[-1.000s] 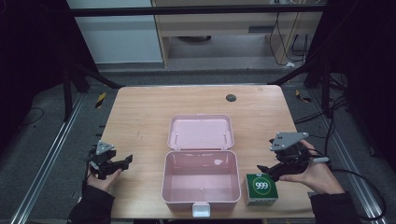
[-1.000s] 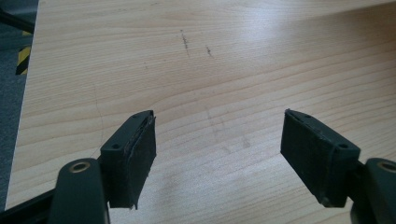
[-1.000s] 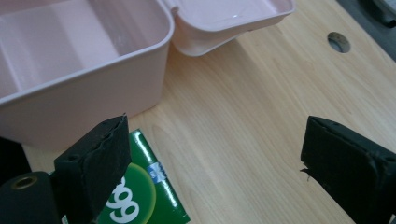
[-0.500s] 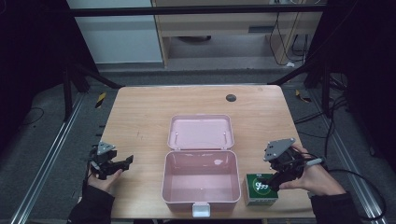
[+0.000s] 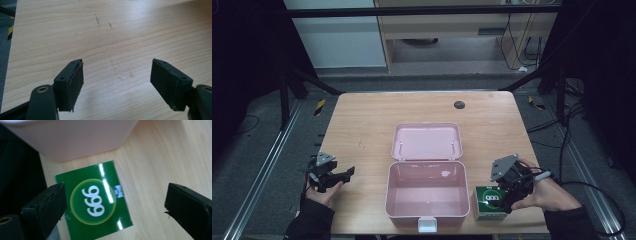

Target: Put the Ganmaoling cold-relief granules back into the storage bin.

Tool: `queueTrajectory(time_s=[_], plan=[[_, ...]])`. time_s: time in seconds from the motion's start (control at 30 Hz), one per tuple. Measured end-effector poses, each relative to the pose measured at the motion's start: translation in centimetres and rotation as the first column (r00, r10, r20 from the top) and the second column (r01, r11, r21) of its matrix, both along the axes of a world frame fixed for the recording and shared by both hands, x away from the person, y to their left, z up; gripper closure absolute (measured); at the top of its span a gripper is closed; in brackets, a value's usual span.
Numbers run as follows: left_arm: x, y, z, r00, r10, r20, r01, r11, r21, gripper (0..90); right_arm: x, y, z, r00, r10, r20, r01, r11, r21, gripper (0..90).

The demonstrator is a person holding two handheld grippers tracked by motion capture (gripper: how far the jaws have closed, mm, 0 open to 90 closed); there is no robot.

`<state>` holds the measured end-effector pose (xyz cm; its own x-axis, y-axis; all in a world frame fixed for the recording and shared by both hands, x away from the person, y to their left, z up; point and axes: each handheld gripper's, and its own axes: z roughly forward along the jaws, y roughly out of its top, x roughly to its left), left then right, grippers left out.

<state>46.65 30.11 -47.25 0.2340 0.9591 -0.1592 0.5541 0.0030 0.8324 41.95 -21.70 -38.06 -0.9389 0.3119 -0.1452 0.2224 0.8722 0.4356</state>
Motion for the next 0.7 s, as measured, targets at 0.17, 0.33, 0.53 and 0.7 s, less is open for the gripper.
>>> queueTrajectory(time_s=[0.17,0.33,0.53,0.7], plan=[[0.0,0.0,0.0,1.0,-0.002,-0.002,0.002,1.0,0.002,25.7,-0.2,0.3,-0.7,0.9989,0.045,-0.017,-0.045,0.999,-0.02,4.2],[0.0,0.0,0.0,1.0,-0.002,-0.001,0.002,1.0,-0.001,25.6,-0.3,0.5,-1.3,0.9969,0.071,-0.033,-0.073,0.996,-0.047,4.2],[0.0,0.0,0.0,1.0,-0.003,-0.004,0.003,1.0,0.001,25.6,-0.3,0.8,-1.9,0.995,0.082,-0.056,-0.087,0.993,-0.078,4.0],[0.0,0.0,0.0,1.0,-0.004,-0.005,0.004,1.0,0.004,25.6,-0.4,1.0,-2.2,0.9918,0.107,-0.07,-0.113,0.989,-0.096,3.0]])
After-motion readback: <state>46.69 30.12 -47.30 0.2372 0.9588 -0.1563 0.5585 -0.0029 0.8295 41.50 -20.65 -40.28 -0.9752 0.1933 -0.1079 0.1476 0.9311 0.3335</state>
